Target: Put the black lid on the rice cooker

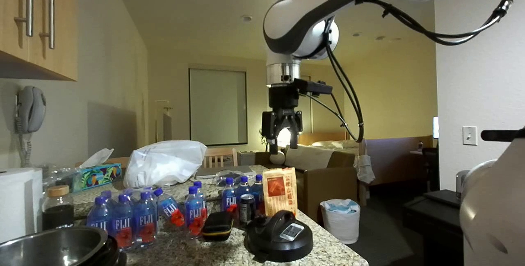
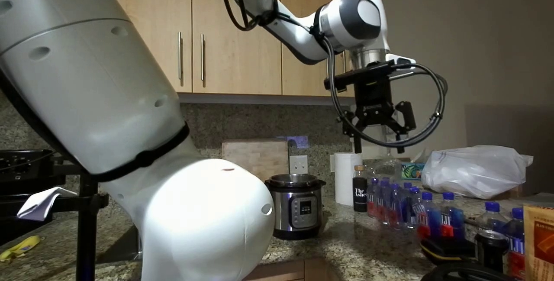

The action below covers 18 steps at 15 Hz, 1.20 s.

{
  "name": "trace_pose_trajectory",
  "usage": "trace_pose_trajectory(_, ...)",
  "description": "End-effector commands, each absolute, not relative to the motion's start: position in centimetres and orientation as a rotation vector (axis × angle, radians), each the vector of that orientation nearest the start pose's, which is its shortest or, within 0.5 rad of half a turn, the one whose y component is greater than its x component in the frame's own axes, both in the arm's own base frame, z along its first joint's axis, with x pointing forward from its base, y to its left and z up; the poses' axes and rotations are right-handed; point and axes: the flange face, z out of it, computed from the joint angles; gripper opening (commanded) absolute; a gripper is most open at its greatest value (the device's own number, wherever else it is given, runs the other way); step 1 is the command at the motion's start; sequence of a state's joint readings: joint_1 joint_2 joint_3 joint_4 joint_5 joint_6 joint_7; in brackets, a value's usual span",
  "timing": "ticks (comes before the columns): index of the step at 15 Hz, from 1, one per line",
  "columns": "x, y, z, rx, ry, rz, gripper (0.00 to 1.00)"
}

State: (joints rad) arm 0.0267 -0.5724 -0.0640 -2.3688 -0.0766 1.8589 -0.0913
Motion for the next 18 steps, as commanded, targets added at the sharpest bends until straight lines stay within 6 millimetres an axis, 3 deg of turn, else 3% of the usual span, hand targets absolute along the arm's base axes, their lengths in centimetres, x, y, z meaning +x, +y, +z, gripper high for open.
trace_pose_trajectory(1, 38.4, -4.3, 51.3, -3.055, -0.069, -0.197, 1.0)
trace_pose_trajectory(3, 37.3, -5.8, 50.7, -2.989, 0.047, -0.202, 1.0)
trace_pose_trajectory(4, 38.7, -4.8, 50.9, -3.05, -0.013, -0.15, 1.0)
trace_pose_trajectory(9, 38.6, -4.8, 50.8, -3.049, -0.007, -0.149, 1.0)
trace_pose_trajectory(12, 38.4, -7.3, 51.9, -3.006, 0.131, -0.26, 1.0)
trace_pose_trajectory(13, 41.7, -7.5, 45.7, -3.028, 0.155, -0.213, 1.0)
trace_pose_trajectory(15, 42.9, -9.1, 44.0, -2.987, 0.211, -0.309, 1.0)
trace_pose_trajectory(18, 46.4, -10.7, 38.4, -2.919, 0.31, -0.384, 1.0)
